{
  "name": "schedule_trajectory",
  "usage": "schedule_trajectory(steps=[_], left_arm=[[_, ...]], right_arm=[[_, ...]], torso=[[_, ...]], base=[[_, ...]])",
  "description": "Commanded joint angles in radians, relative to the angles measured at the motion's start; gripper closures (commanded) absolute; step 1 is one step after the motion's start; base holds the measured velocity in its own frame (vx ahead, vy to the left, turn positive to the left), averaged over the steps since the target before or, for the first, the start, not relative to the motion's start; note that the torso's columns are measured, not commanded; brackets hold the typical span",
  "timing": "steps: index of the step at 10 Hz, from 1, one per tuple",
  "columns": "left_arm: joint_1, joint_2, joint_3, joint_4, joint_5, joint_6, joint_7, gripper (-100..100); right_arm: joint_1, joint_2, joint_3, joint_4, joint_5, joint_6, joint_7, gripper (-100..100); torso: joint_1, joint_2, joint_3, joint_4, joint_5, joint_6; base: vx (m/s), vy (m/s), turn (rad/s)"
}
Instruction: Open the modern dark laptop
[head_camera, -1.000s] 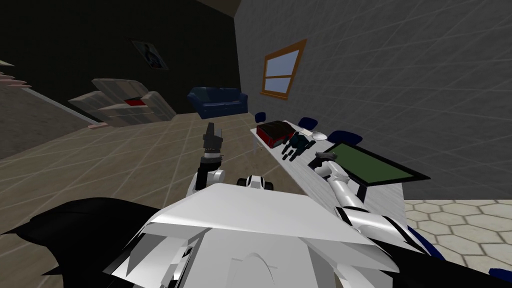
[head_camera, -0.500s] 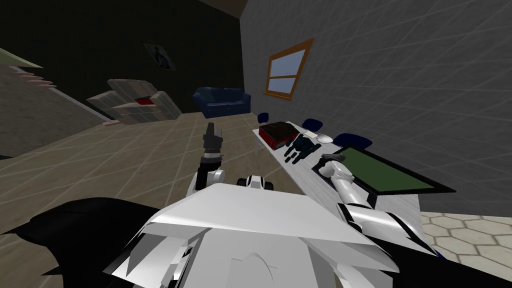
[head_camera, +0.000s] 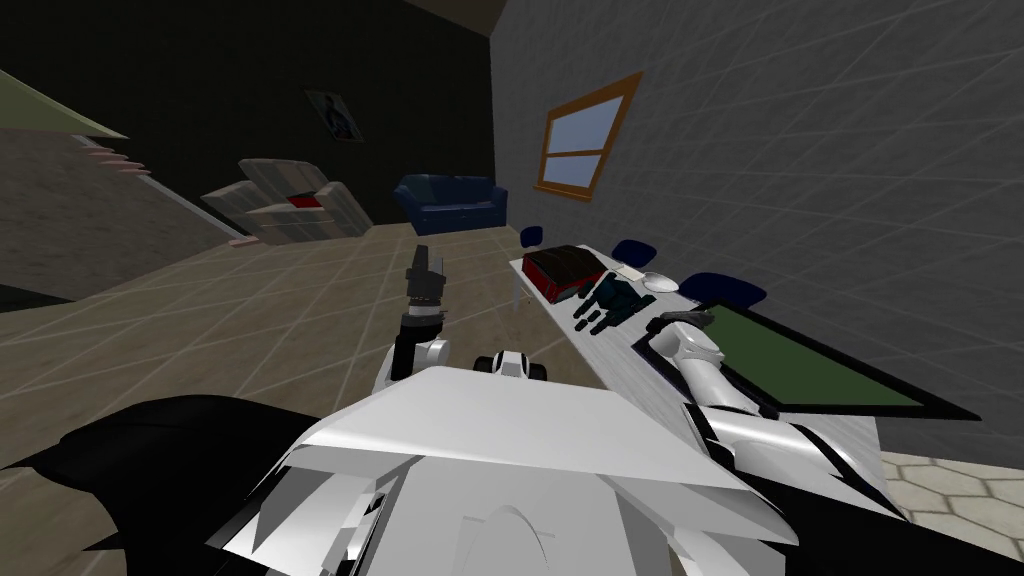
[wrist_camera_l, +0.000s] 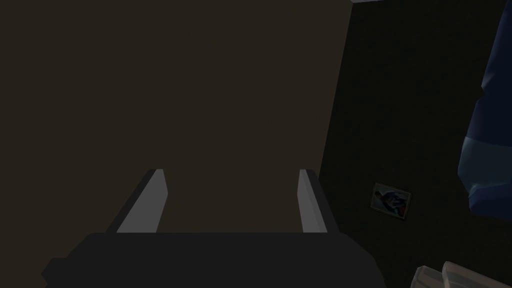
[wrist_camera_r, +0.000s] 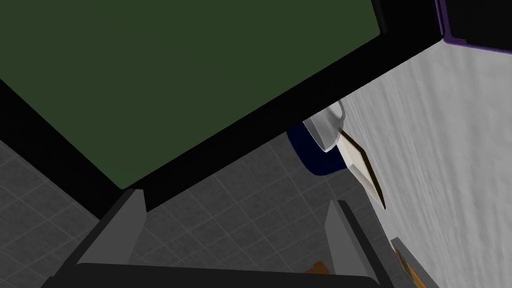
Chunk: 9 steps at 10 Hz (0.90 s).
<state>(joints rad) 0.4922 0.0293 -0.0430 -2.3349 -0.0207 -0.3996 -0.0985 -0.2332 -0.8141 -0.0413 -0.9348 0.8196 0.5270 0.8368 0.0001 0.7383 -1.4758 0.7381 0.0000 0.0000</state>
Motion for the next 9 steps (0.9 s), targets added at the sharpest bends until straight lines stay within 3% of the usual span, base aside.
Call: schedule_trajectory(steps=[1,2,3,4,7,8,9], left_arm=[[0.0,0.0,0.0,0.0,0.0,0.0,0.0,0],[0.0,0.0,0.0,0.0,0.0,0.0,0.0,0],[0.0,0.0,0.0,0.0,0.0,0.0,0.0,0],[0.0,0.0,0.0,0.0,0.0,0.0,0.0,0],[0.0,0.0,0.0,0.0,0.0,0.0,0.0,0],[0.0,0.0,0.0,0.0,0.0,0.0,0.0,0],[0.0,0.0,0.0,0.0,0.0,0.0,0.0,0]], right_arm=[[-0.034,-0.019,0.001,0.076,0.039,0.007,0.009,-100],[-0.034,-0.019,0.001,0.084,0.039,0.007,0.009,-100],[-0.048,-0.036,0.0,0.122,0.059,0.019,0.025,-100],[-0.048,-0.036,0.0,0.122,0.059,0.019,0.025,-100],[-0.089,-0.089,-0.002,0.228,0.115,0.055,0.073,-100],[-0.095,-0.097,-0.002,0.243,0.123,0.06,0.08,-100],[-0.119,-0.095,0.005,0.27,0.129,0.04,0.065,-100]], torso=[[-0.001,0.001,0.0,0.0,0.0,0.0],[0.0,0.0,0.0,0.0,0.0,0.0],[0.0,0.0,0.0,0.0,0.0,0.0],[0.0,-0.001,-0.001,0.0,0.0,0.0],[0.0,-0.001,-0.001,0.0,0.001,-0.001],[0.0,-0.002,-0.001,0.0,0.001,0.0],[0.0,-0.001,-0.001,0.0,0.0,-0.001]], base=[[0.025,0.002,0.096],[0.025,-0.002,0.053],[0.032,0.002,0.092],[0.028,0.0,0.041],[0.045,0.003,0.092],[0.049,-0.001,0.136],[0.019,0.0,0.028]])
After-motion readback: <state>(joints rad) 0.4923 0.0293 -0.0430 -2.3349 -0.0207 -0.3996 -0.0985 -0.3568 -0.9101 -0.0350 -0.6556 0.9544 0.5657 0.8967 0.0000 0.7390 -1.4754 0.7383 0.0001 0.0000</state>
